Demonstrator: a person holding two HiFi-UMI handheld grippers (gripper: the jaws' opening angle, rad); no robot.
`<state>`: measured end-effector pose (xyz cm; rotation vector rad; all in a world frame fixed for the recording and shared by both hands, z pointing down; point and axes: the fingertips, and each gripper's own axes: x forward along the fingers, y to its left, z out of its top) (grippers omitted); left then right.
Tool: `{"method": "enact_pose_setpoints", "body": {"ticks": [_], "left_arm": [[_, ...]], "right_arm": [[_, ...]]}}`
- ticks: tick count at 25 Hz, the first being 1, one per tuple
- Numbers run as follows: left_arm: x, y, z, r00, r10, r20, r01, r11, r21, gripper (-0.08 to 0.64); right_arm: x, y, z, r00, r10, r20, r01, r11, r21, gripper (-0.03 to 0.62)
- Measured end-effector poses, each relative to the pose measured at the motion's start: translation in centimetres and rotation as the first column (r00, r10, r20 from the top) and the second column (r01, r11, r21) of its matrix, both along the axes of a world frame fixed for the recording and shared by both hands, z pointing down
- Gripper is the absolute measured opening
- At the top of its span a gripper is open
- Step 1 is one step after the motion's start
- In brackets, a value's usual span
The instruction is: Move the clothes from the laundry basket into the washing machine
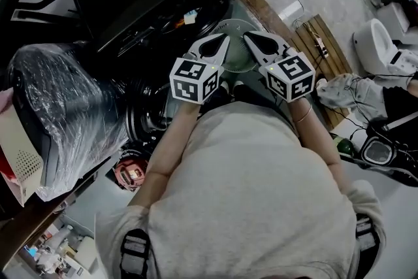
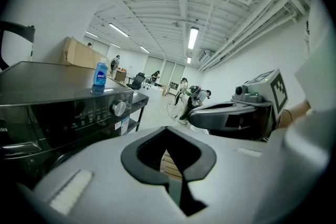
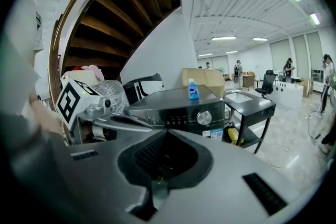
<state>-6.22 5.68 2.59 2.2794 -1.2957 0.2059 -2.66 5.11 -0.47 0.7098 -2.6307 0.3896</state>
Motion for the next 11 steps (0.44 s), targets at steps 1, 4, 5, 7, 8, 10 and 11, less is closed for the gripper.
{"method": "enact_pose_setpoints", "body": {"ticks": [1,4,5,7,8,10,11], "left_arm": [[0.05,0.02,-0.09,1.000,0.005,0.002,-0.005,1.000,0.002,0.009],[0.09,0.00,-0.35,1.000,0.016,0.007,-0.016,1.000,0.006,0.009],[0.12,0.07,-0.35,1.000,0.019,0.007,-0.019,1.000,0.004,0.009],[0.16,0.18,-0.23,1.000,0.023,0.006,-0.023,1.000,0.001,0.009],[0.09,0.11,-0.22,1.000,0.024,0.007,-0.024,1.000,0.003,0.009],[-0.17,-0.29,-0.36,1.000,0.025,0.010,-0.025,1.000,0.013,0.009],[-0.32,-0.54,-0.48,1.000,0.025,0.011,-0.025,1.000,0.019,0.009]], "right_arm": [[0.13,-0.06,-0.07,1.000,-0.006,-0.004,0.006,1.000,0.002,0.006],[0.43,-0.21,-0.37,0.999,-0.027,-0.022,0.028,1.000,0.010,0.008],[0.54,-0.11,-0.39,0.999,-0.038,-0.033,0.038,0.999,0.012,0.007],[0.69,0.05,-0.34,0.997,-0.062,-0.054,0.063,0.998,0.016,0.007],[0.68,-0.02,-0.38,0.995,-0.075,-0.061,0.076,0.997,0.020,0.007],[0.54,-0.47,-0.62,0.993,-0.095,-0.069,0.097,0.995,0.033,0.008],[0.46,-0.76,-0.78,0.992,-0.103,-0.071,0.106,0.994,0.040,0.006]]}}
